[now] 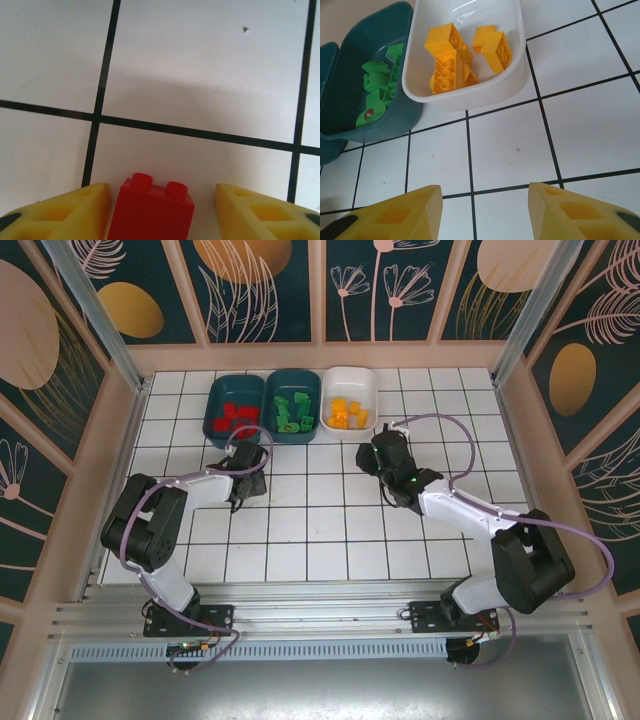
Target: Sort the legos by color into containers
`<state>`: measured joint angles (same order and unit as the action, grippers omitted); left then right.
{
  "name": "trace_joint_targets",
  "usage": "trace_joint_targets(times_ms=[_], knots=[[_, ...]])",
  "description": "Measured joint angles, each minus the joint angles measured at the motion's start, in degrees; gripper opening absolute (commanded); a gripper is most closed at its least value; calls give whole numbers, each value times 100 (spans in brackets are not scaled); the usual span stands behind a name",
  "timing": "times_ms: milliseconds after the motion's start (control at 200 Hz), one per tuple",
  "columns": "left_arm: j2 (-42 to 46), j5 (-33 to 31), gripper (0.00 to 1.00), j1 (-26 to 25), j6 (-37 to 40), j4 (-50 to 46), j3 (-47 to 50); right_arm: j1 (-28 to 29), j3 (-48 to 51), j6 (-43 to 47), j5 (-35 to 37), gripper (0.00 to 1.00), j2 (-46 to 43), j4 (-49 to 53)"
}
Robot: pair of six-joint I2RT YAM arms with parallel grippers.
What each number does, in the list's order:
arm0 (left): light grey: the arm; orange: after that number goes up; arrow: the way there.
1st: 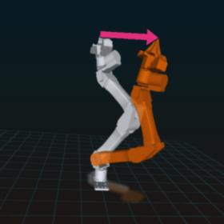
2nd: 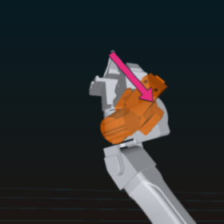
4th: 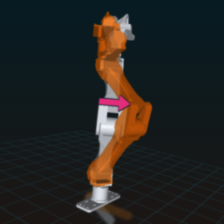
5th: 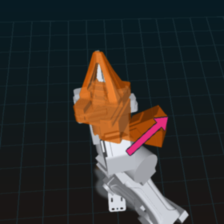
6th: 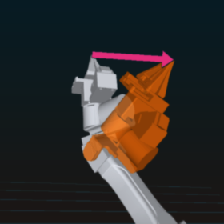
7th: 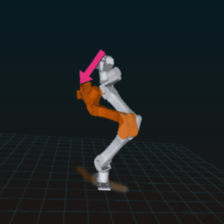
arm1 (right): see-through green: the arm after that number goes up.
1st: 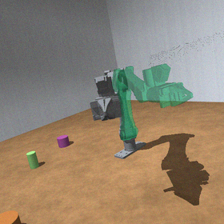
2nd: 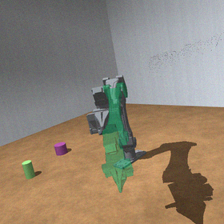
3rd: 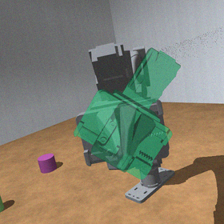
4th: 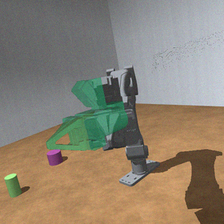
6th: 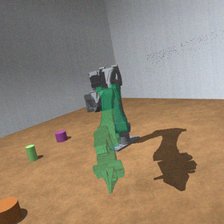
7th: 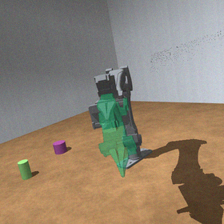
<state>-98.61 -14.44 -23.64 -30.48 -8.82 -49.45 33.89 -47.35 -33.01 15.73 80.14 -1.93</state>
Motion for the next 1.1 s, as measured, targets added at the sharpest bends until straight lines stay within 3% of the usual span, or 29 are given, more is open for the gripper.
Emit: trace_joint_targets(times_ms=[130, 260, 485, 646, 781, 976, 1101], knots=[[118, 0, 27, 0, -4, -46, 90, 0, 0, 2, 57, 48, 0, 17], [361, 4, 18, -7, 0, -83, 166, 0, 0, 0, 76, 47, 0, 44], [977, 63, 16, -22, -17, -103, 85, 0, -7, 2, 76, 46, -13, 168], [938, 22, 14, -28, -15, -269, -590, 0, -7, 2, 76, 45, -177, 245], [564, 181, 8, 149, 9, -247, -1617, 0, -22, 9, 94, 45, -350, 378], [-354, 772, 16, 997, -26, -42, -2529, 0, -22, 79, 197, 47, -811, 828], [-1106, 909, 17, 1191, -39, -90, -3075, 0, -22, 105, 284, 48, -1174, 1130]])
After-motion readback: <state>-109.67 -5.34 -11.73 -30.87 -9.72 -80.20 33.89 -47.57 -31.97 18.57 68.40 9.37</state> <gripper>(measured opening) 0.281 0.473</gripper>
